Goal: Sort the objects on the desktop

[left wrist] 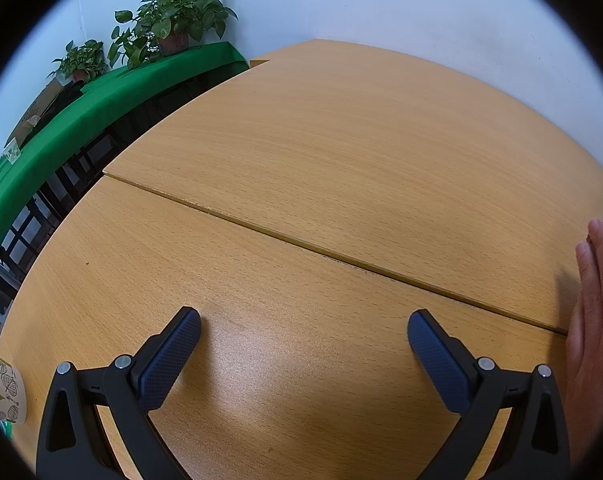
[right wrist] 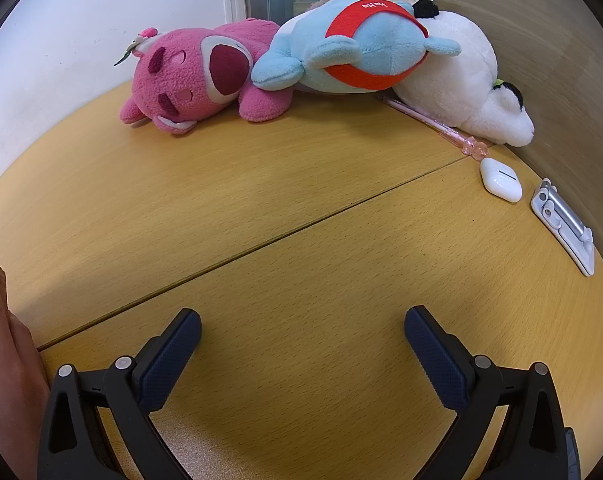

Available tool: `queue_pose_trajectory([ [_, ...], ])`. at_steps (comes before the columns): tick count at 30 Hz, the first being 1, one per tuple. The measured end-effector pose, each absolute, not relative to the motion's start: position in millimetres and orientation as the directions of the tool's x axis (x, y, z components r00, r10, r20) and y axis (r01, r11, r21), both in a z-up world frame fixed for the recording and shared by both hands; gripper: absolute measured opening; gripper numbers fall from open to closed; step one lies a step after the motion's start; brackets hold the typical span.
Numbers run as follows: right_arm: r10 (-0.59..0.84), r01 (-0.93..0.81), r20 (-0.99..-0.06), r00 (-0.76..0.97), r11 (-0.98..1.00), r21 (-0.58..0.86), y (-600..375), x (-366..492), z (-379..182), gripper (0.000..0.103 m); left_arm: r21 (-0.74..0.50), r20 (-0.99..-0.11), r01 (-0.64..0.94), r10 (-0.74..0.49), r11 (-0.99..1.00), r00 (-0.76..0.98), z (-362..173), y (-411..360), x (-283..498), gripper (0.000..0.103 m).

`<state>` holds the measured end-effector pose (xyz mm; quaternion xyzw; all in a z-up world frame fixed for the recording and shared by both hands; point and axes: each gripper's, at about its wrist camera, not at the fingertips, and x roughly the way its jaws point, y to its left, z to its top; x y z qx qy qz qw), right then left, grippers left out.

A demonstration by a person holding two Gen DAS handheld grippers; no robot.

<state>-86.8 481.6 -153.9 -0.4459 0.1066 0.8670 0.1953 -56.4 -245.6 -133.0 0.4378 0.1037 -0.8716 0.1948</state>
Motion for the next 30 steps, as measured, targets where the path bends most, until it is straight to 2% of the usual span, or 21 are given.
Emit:
queue_pose_trajectory([
  [30,0.245,-0.435,-0.814,-0.526,-0.901,0.010,481.6,-87.5,-153.1,0.103,-0.010,-0.803,0.438,-0.254,-0.899,-0.539,-133.5,-244.6,-58.1,0.103],
])
